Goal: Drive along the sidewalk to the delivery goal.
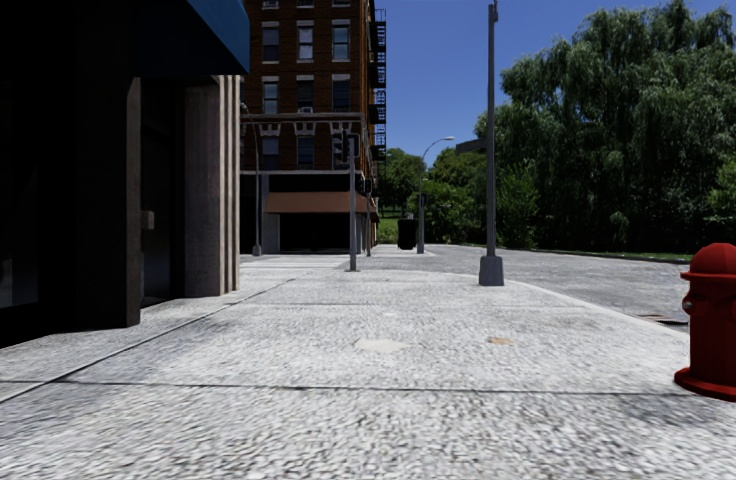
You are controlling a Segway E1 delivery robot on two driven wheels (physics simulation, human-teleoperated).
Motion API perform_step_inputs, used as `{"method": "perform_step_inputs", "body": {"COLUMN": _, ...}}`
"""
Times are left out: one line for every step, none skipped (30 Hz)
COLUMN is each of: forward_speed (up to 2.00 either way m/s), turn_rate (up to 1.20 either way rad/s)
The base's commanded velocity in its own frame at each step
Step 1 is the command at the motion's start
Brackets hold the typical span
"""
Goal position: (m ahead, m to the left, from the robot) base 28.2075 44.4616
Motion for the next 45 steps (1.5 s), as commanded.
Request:
{"method": "perform_step_inputs", "body": {"forward_speed": 2.00, "turn_rate": 0.00}}
{"method": "perform_step_inputs", "body": {"forward_speed": 2.00, "turn_rate": 0.00}}
{"method": "perform_step_inputs", "body": {"forward_speed": 2.00, "turn_rate": 0.00}}
{"method": "perform_step_inputs", "body": {"forward_speed": 2.00, "turn_rate": 0.00}}
{"method": "perform_step_inputs", "body": {"forward_speed": 2.00, "turn_rate": 0.00}}
{"method": "perform_step_inputs", "body": {"forward_speed": 2.00, "turn_rate": 0.00}}
{"method": "perform_step_inputs", "body": {"forward_speed": 2.00, "turn_rate": 0.00}}
{"method": "perform_step_inputs", "body": {"forward_speed": 2.00, "turn_rate": 0.00}}
{"method": "perform_step_inputs", "body": {"forward_speed": 2.00, "turn_rate": 0.00}}
{"method": "perform_step_inputs", "body": {"forward_speed": 2.00, "turn_rate": 0.00}}
{"method": "perform_step_inputs", "body": {"forward_speed": 2.00, "turn_rate": 0.00}}
{"method": "perform_step_inputs", "body": {"forward_speed": 2.00, "turn_rate": 0.00}}
{"method": "perform_step_inputs", "body": {"forward_speed": 2.00, "turn_rate": 0.00}}
{"method": "perform_step_inputs", "body": {"forward_speed": 2.00, "turn_rate": 0.00}}
{"method": "perform_step_inputs", "body": {"forward_speed": 2.00, "turn_rate": 0.00}}
{"method": "perform_step_inputs", "body": {"forward_speed": 2.00, "turn_rate": 0.00}}
{"method": "perform_step_inputs", "body": {"forward_speed": 2.00, "turn_rate": 0.00}}
{"method": "perform_step_inputs", "body": {"forward_speed": 2.00, "turn_rate": 0.00}}
{"method": "perform_step_inputs", "body": {"forward_speed": 2.00, "turn_rate": 0.00}}
{"method": "perform_step_inputs", "body": {"forward_speed": 2.00, "turn_rate": 0.00}}
{"method": "perform_step_inputs", "body": {"forward_speed": 2.00, "turn_rate": 0.00}}
{"method": "perform_step_inputs", "body": {"forward_speed": 2.00, "turn_rate": 0.00}}
{"method": "perform_step_inputs", "body": {"forward_speed": 2.00, "turn_rate": 0.00}}
{"method": "perform_step_inputs", "body": {"forward_speed": 2.00, "turn_rate": 0.00}}
{"method": "perform_step_inputs", "body": {"forward_speed": 2.00, "turn_rate": 0.00}}
{"method": "perform_step_inputs", "body": {"forward_speed": 2.00, "turn_rate": 0.00}}
{"method": "perform_step_inputs", "body": {"forward_speed": 2.00, "turn_rate": 0.00}}
{"method": "perform_step_inputs", "body": {"forward_speed": 2.00, "turn_rate": 0.07}}
{"method": "perform_step_inputs", "body": {"forward_speed": 2.00, "turn_rate": 0.13}}
{"method": "perform_step_inputs", "body": {"forward_speed": 2.00, "turn_rate": 0.14}}
{"method": "perform_step_inputs", "body": {"forward_speed": 2.00, "turn_rate": 0.15}}
{"method": "perform_step_inputs", "body": {"forward_speed": 2.00, "turn_rate": 0.23}}
{"method": "perform_step_inputs", "body": {"forward_speed": 2.00, "turn_rate": 0.27}}
{"method": "perform_step_inputs", "body": {"forward_speed": 2.00, "turn_rate": 0.30}}
{"method": "perform_step_inputs", "body": {"forward_speed": 2.00, "turn_rate": 0.31}}
{"method": "perform_step_inputs", "body": {"forward_speed": 2.00, "turn_rate": 0.32}}
{"method": "perform_step_inputs", "body": {"forward_speed": 2.00, "turn_rate": 0.32}}
{"method": "perform_step_inputs", "body": {"forward_speed": 2.00, "turn_rate": 0.32}}
{"method": "perform_step_inputs", "body": {"forward_speed": 2.00, "turn_rate": 0.32}}
{"method": "perform_step_inputs", "body": {"forward_speed": 2.00, "turn_rate": 0.32}}
{"method": "perform_step_inputs", "body": {"forward_speed": 2.00, "turn_rate": 0.32}}
{"method": "perform_step_inputs", "body": {"forward_speed": 2.00, "turn_rate": 0.33}}
{"method": "perform_step_inputs", "body": {"forward_speed": 2.00, "turn_rate": 0.37}}
{"method": "perform_step_inputs", "body": {"forward_speed": 2.00, "turn_rate": 0.38}}
{"method": "perform_step_inputs", "body": {"forward_speed": 2.00, "turn_rate": 0.39}}
